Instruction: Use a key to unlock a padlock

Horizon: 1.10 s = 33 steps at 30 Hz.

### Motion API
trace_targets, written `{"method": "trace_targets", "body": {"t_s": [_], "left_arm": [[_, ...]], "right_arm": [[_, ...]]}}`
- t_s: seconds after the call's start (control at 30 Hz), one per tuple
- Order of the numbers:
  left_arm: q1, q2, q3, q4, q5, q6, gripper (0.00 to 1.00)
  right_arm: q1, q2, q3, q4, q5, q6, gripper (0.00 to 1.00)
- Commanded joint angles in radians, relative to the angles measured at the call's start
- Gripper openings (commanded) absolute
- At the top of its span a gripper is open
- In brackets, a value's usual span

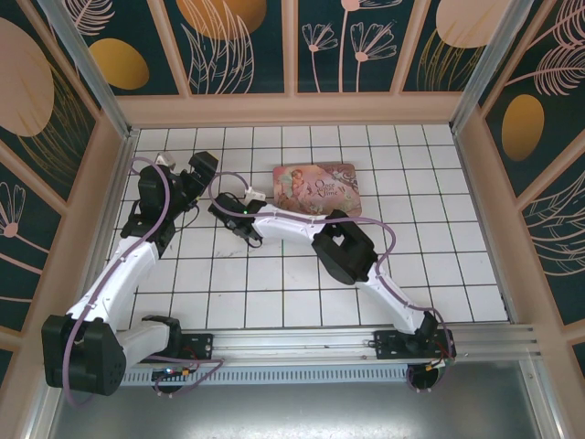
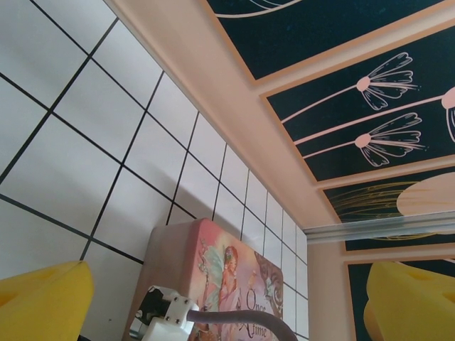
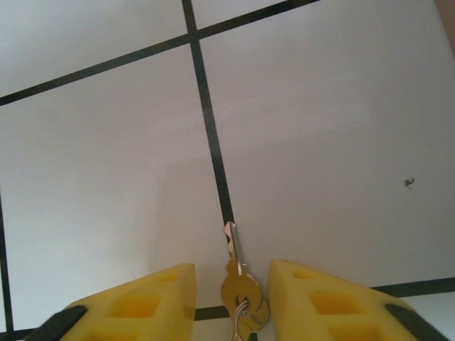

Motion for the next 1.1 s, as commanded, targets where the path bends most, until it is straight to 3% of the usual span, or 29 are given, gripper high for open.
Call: {"method": "trace_targets", "body": {"t_s": [0.0, 0.23, 0.6, 1.07], "left_arm": [[0.004, 0.008, -0.015, 0.046, 0.017, -0.010, 0.99], [0.005, 0.014, -0.021, 0.045, 0.017, -0.009, 0.99], [0.006, 0.012, -0.028, 0.031, 0.019, 0.002, 0.99], [0.005, -0.005, -0.069, 0.004, 0.055, 0.035, 0.99]], "right_arm": [[0.020, 0.031, -0.056, -0.052, -0.081, 0.015, 0.27], [0.014, -0.016, -0.131, -0.002, -0.086, 0.010, 0.00], [0.020, -0.300, -0.440, 0.236, -0.060, -0.013, 0.00], [0.063, -0.502, -0.533, 0.387, -0.056, -0.055, 0.00]]}}
